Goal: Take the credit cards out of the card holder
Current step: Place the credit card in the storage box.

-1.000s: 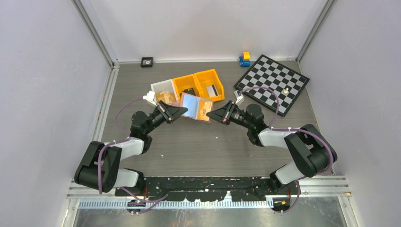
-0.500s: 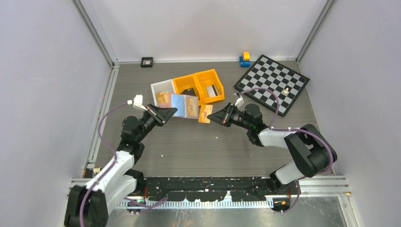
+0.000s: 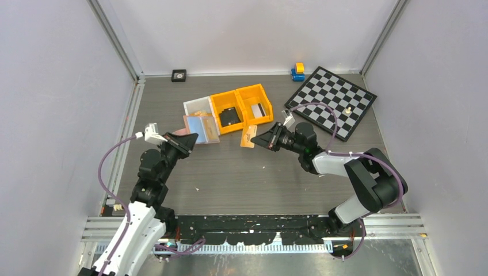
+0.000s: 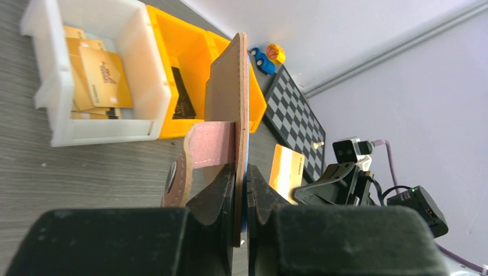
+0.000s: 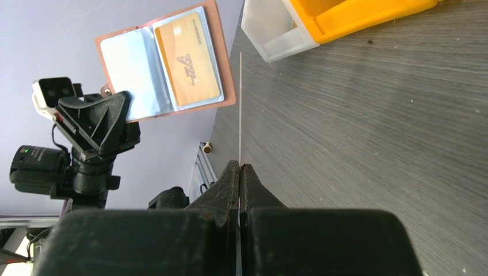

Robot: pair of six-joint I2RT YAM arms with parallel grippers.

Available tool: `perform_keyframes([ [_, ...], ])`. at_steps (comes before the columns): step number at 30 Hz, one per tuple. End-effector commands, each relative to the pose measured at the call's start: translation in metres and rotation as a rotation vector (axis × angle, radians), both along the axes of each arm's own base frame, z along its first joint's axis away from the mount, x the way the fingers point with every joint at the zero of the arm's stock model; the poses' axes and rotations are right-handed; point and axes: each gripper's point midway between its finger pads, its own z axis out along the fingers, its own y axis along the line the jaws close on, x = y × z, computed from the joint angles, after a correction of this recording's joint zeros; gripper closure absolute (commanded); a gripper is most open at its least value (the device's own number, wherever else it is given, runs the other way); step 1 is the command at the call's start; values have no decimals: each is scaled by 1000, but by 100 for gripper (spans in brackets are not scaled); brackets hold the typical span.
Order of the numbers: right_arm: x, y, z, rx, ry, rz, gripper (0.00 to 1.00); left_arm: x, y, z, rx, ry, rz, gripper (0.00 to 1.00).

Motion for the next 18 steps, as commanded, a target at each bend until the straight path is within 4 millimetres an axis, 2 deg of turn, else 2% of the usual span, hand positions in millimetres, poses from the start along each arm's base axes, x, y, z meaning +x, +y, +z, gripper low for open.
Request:
perform_keyframes([
  [1,11,12,12,-27,-72,29,100,-5,25,35,34,-78,122,100],
  [4,16,24,16,-74,-82,46,100,-19,42,49,84,-95,186,100],
  [8,19,43,11,-170,-88,79,100,-36,59,62,91,-139,260,100],
  [13,30,75,11,-172,-81,124,100,-48,63,80,61,-213,268,100],
  [15,41,93,19,-170,-91,139,99,-51,64,84,60,-223,269,100],
  [18,56,118,9,-191,-75,165,100,-55,65,89,58,-233,273,100],
])
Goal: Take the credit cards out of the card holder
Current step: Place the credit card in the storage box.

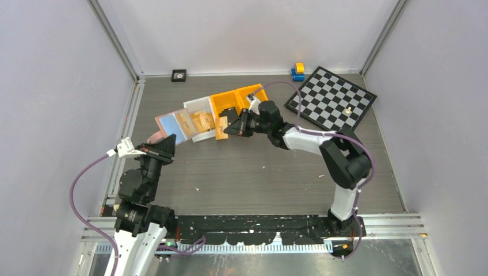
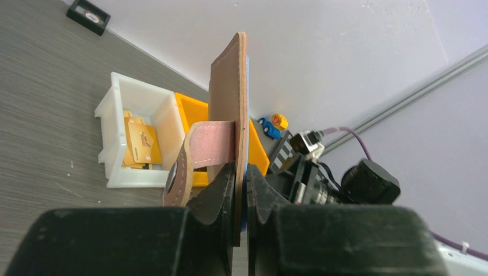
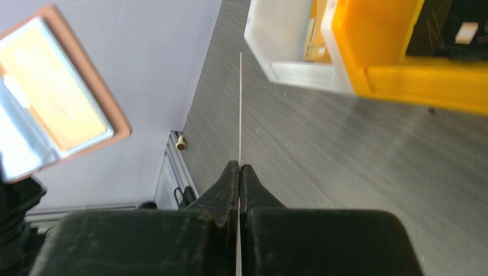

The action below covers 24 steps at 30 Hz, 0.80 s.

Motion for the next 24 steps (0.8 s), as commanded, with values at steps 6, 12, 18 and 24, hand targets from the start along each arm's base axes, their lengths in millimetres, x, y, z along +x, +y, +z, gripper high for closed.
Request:
perform_keyframes([
  [6,46,72,2,-54,-48,60,100,-10,4,25,-14,-80,7,100],
  [12,73,94,-14,-155,-68,85,99,-6,1,20,-24,-64,-5,100],
  [18,94,106,-35,-227,-61,93,99,-6,-2,20,-24,-60,-23,100],
  [24,109,117,-37,-254,-57,88,77,-4,-8,17,-15,-46,-47,100],
])
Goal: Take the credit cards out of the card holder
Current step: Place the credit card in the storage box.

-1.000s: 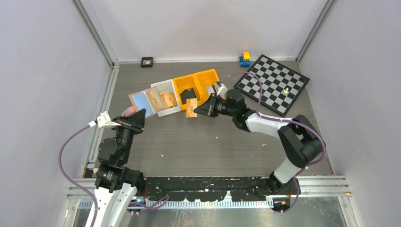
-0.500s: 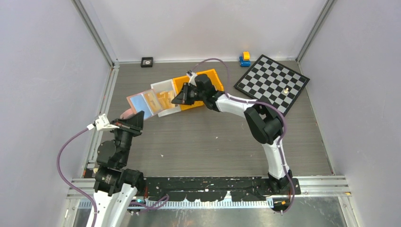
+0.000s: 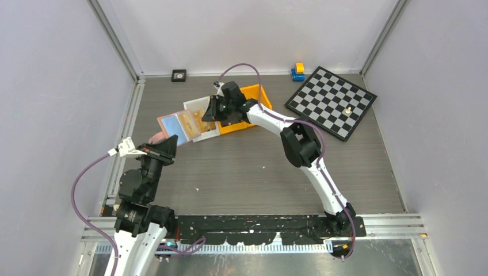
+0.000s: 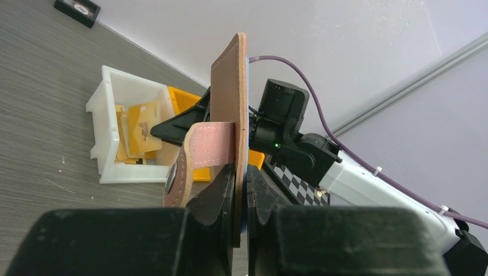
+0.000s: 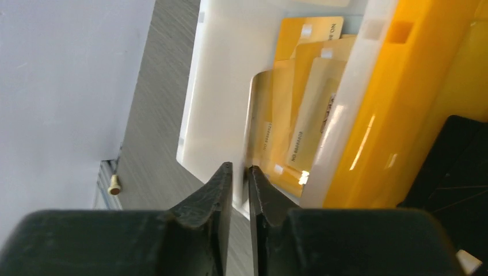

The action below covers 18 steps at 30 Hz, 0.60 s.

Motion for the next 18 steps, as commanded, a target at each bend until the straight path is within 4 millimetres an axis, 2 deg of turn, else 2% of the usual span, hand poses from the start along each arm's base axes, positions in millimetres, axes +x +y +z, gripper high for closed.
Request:
perform_keyframes([
  [1,9,4,21,-21,-39,4,75,0,-4,19,-14,-57,-22,100],
  [5,3,-10,45,-47,-72,-9,62,0,-4,17,-15,-59,-23,100],
  [10,-22,-45,81,-65,-117,-37,55,-1,-8,19,-36,-87,-46,100],
  [12,-36,-63,84,-81,-119,-59,52,1,-12,19,-57,-100,-66,100],
  [14,-49,-81,102,-63,-152,-87,41,7,-20,16,-82,-96,-102,100],
  [16,-67,-98,112,-38,-187,-93,22,12,-30,16,-107,-89,-149,100],
  [18,-79,-117,120,-21,-228,-131,19,16,-43,20,-128,-86,-216,100],
])
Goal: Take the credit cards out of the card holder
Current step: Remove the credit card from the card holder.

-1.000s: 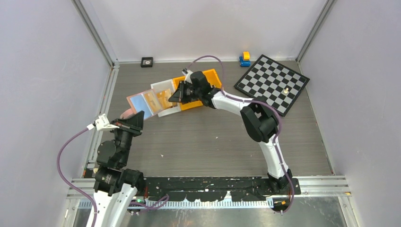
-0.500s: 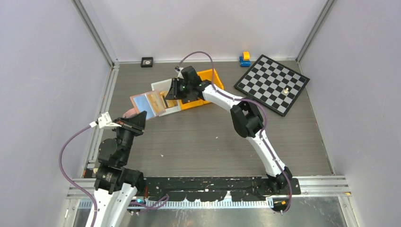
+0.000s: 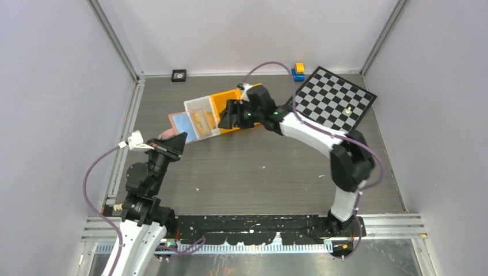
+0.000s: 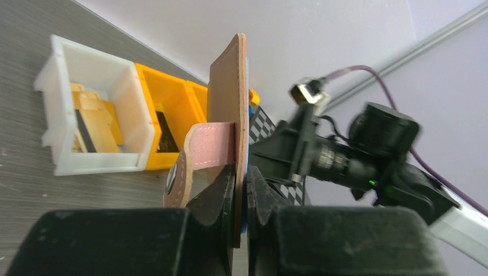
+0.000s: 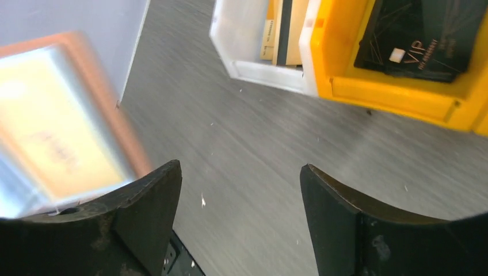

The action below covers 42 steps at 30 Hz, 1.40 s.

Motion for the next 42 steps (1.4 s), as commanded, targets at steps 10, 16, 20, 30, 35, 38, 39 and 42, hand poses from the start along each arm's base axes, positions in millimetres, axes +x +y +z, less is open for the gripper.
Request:
perform_keyframes([
  [10,-51,-96,56,181,-223,-237,16,50,-63,19,-120,11,-256,100],
  [16,-51,-125,35,216,-254,-352,17,69,-93,-9,-116,91,-377,100],
  [20,-46,-136,32,226,-259,-399,17,69,-105,-12,-81,49,-425,100],
  [30,-43,-138,21,247,-221,-409,19,61,-107,-7,-67,-98,-410,100],
  [35,-43,-138,19,252,-214,-408,20,61,-108,-15,-47,-79,-411,100],
  [38,-42,-139,18,254,-211,-412,21,59,-109,-14,-36,-119,-420,100],
  [39,-42,-140,17,255,-210,-412,21,57,-109,-11,-40,-147,-419,100],
  [42,-41,-140,16,256,-203,-413,21,50,-113,-4,1,-205,-421,100],
])
